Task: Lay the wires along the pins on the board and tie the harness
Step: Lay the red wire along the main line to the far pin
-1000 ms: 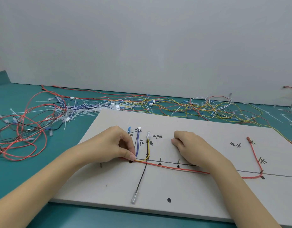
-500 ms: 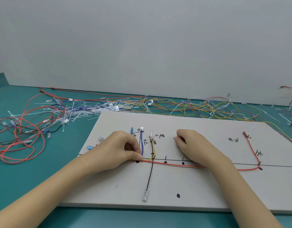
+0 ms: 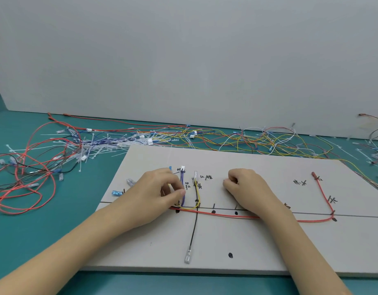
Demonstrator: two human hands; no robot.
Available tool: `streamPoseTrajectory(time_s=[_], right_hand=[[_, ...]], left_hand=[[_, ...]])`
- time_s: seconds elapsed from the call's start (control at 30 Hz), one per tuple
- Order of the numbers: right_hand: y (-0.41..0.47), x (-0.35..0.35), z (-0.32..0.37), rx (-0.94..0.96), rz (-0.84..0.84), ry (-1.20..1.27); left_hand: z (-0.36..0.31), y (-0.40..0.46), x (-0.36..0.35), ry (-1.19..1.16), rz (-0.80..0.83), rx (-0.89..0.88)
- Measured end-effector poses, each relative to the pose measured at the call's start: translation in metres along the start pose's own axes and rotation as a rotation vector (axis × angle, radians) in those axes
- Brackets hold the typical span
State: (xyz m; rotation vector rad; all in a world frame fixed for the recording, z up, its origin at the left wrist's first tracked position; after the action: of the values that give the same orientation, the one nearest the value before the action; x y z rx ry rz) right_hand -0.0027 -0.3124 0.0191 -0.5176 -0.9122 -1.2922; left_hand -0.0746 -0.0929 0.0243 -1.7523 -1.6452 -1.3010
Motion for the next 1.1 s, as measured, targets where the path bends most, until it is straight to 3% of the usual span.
streamPoseTrajectory(time_s=[0.23,0.4,0.6,0.77,0.93,1.03,1.1], right_hand=[[-0.001,0.0,-0.003,-0.01,-0.022,0.009],[-0.01,0.01,-0.011,-0.048,-0.139,0.29],[-0.01,0.016,-0.006,0.036,-0.331,0.373],[-0.014,0.016,-0.001,0.178,-0.308,0.436],[-0.012,0.005,0.004,0.169,-0.221,0.511],[-0.012,0.001,0.002,0.16,-0.205,0.534],[-0.012,0.001,0.0,0.146,-0.206,0.535]], left_hand=[[0.011,0.006,0.019,0.087,-0.167,0.043],[0.032,0.008,0.031,0.064,-0.27,0.177],[0.057,0.011,0.036,0.105,-0.298,0.341],[0.07,0.015,0.048,0.151,-0.35,0.362],[0.102,0.01,0.068,0.525,-0.434,0.492],[0.126,0.004,0.081,0.753,-0.338,0.675],[0.142,-0.002,0.087,0.834,-0.189,0.81]])
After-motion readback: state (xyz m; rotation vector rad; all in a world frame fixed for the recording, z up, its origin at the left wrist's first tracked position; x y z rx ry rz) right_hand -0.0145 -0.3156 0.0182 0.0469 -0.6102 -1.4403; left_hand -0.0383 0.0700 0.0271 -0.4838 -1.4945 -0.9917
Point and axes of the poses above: each hand's wrist, its own y-axis towards the middle knuckle, its own x-axis out of the back of the hand, z = x × y, the point moved 4 cm from there along y, towards the middle knuckle, and after that the axes turned 14 degrees about y, right-handed, at the moved point
